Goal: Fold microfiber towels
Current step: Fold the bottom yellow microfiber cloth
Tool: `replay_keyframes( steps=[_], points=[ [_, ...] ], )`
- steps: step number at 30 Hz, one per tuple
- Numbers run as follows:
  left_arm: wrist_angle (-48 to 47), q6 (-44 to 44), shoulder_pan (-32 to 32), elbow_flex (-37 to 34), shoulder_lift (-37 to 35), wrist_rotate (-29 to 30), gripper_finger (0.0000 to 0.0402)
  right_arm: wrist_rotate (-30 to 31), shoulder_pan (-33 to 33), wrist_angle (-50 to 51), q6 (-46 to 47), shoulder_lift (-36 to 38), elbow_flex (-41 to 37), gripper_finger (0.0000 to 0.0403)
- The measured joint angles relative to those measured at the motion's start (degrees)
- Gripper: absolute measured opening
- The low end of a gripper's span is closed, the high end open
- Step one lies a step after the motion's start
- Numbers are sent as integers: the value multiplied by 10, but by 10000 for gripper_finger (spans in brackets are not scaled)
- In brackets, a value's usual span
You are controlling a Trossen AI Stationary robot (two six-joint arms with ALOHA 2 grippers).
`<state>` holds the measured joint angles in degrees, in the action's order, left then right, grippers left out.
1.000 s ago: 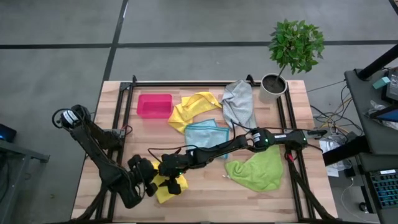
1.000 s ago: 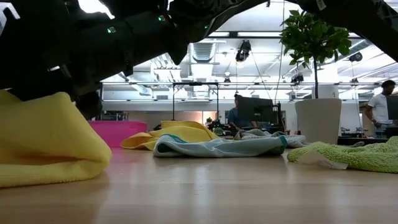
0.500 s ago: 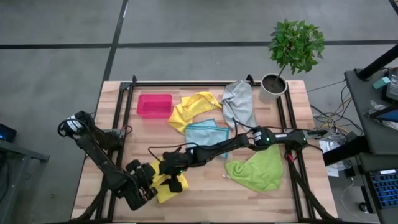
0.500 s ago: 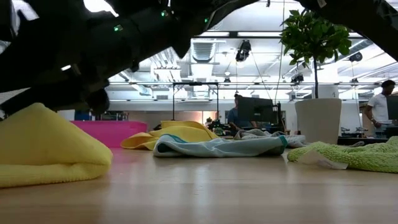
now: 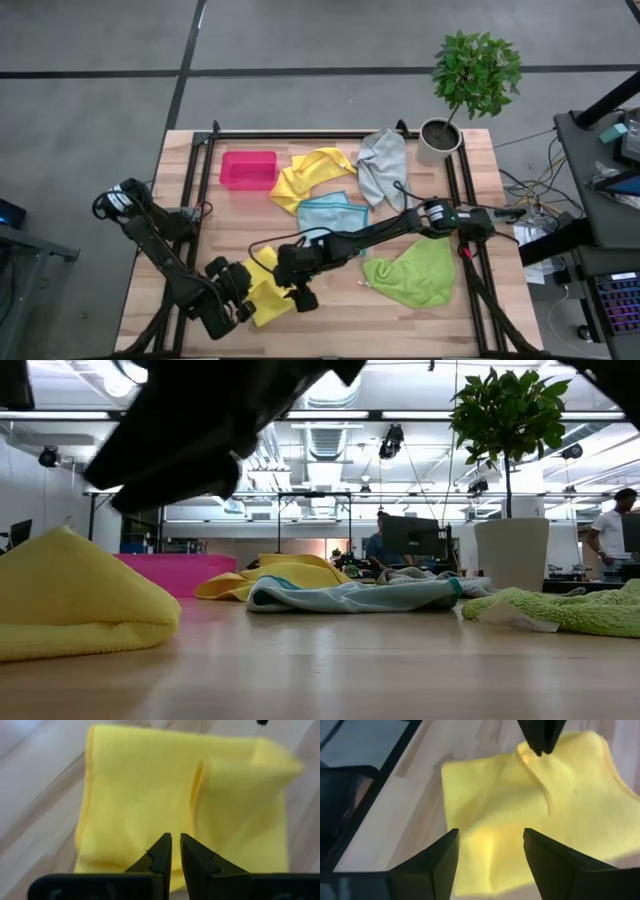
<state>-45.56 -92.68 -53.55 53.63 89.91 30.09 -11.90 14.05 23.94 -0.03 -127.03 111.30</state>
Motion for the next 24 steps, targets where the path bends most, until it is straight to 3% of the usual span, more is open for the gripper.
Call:
replay_keyframes(
  steps=[8,17,24],
  points=[
    [19,16,20,11,0,25,32,21,5,-92,16,110,-180,210],
    [41,84,76,14,0,39,104,35,5,-289,67,215,-373,210],
    [106,171,106,14,0,16,136,36,5,-370,100,236,-450,210]
  ],
)
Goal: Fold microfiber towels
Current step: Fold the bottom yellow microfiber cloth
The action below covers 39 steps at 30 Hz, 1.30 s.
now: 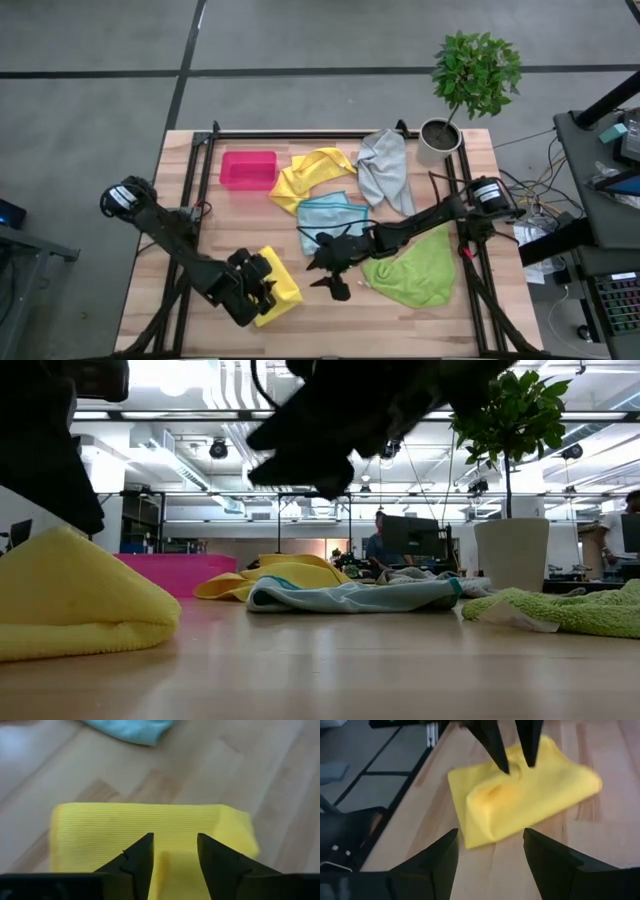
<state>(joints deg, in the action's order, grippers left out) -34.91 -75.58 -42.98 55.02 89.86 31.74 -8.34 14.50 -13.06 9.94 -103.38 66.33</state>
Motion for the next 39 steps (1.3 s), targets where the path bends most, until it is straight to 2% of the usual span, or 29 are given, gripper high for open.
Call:
replay_keyframes(
  steps=[6,13,21,24,28,31,35,37,39],
  points=[
    [21,10,4,-1,0,-42,136,0,0,-25,8,0,-28,210],
    [56,10,4,3,0,-227,136,0,0,-36,10,0,-42,210],
    [59,-5,0,39,0,-335,136,0,3,-39,4,0,-42,210],
    [59,9,-3,52,0,-331,136,0,5,-39,-1,0,-43,210],
    [54,34,-2,53,0,-280,136,0,6,-39,-6,0,-43,210],
    [44,69,-1,51,0,-198,136,0,6,-41,-8,0,-44,210],
    [16,71,7,31,0,-90,136,0,6,-44,-9,0,-44,210],
    [8,59,9,19,0,-86,136,0,6,-44,-9,-1,-44,210],
    [15,41,9,10,2,-116,136,0,6,-44,-8,-1,-44,210]
  ],
)
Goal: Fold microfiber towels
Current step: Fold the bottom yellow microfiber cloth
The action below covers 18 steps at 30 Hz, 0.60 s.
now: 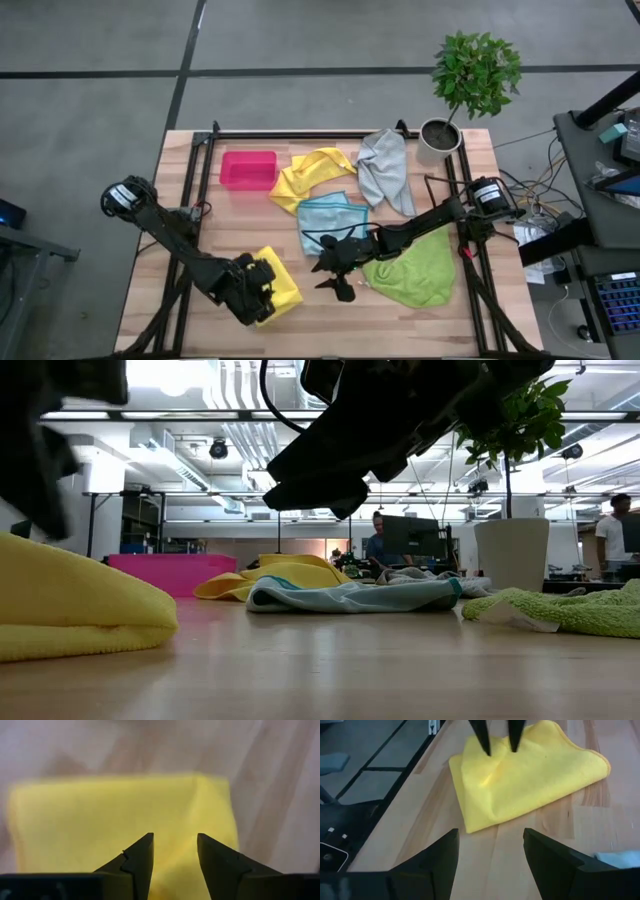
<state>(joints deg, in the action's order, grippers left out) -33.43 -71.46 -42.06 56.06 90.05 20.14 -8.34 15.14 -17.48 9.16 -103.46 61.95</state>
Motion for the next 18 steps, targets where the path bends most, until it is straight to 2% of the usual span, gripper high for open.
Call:
replay_keyframes(
  steps=[4,6,9,13,18],
  points=[
    [60,-31,-2,-13,11,-110,136,0,0,0,2,0,-2,210],
    [101,-32,-6,-15,23,-148,136,0,0,0,2,0,-2,210],
    [147,-33,-8,-15,46,-164,136,0,0,0,2,0,-2,210],
    [152,-33,-7,-11,75,-193,136,0,0,0,2,-1,-2,210],
    [152,-33,-7,1,63,-229,136,0,0,3,-3,-1,-2,210]
  ],
)
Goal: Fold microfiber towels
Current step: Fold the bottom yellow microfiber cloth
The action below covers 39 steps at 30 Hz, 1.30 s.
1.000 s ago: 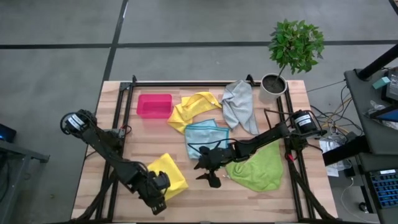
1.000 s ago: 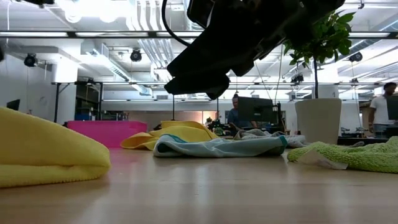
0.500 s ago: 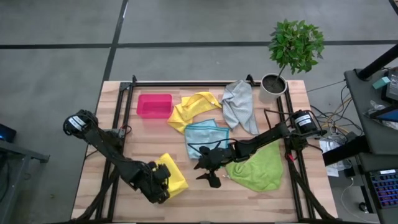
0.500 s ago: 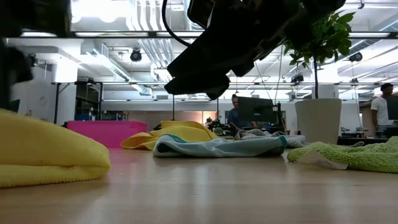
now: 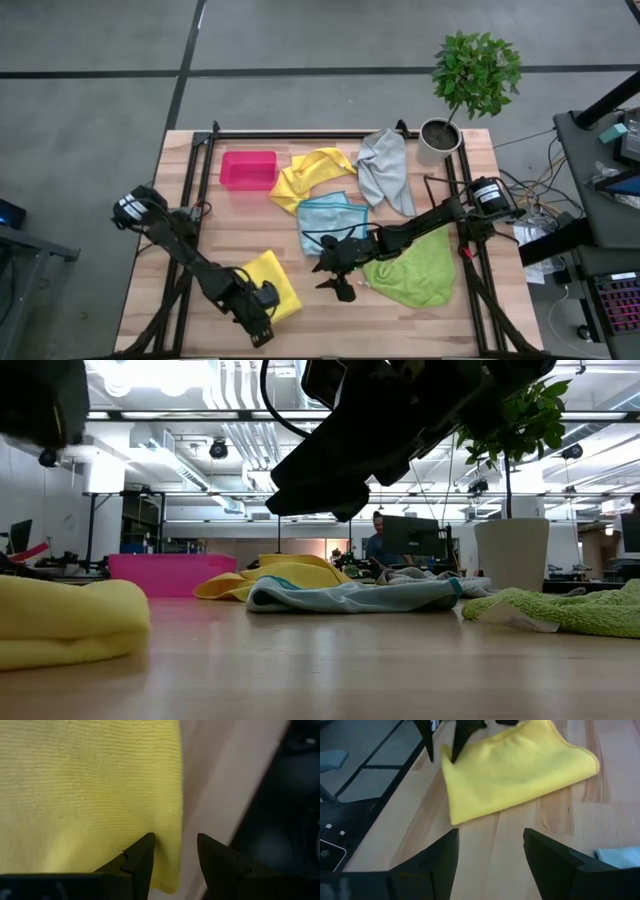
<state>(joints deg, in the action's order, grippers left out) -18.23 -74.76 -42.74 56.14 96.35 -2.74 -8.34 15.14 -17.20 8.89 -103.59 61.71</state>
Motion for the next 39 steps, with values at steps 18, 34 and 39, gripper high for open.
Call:
replay_keyframes(
  steps=[18,34,39],
  points=[
    [-345,-255,2,-20,-149,61,136,1,0,5,-28,0,-1,210],
    [-351,-268,42,-32,-111,77,136,9,0,4,-38,0,-1,210],
    [-353,-268,42,-32,-103,76,136,9,0,4,-36,0,-1,210]
  ],
)
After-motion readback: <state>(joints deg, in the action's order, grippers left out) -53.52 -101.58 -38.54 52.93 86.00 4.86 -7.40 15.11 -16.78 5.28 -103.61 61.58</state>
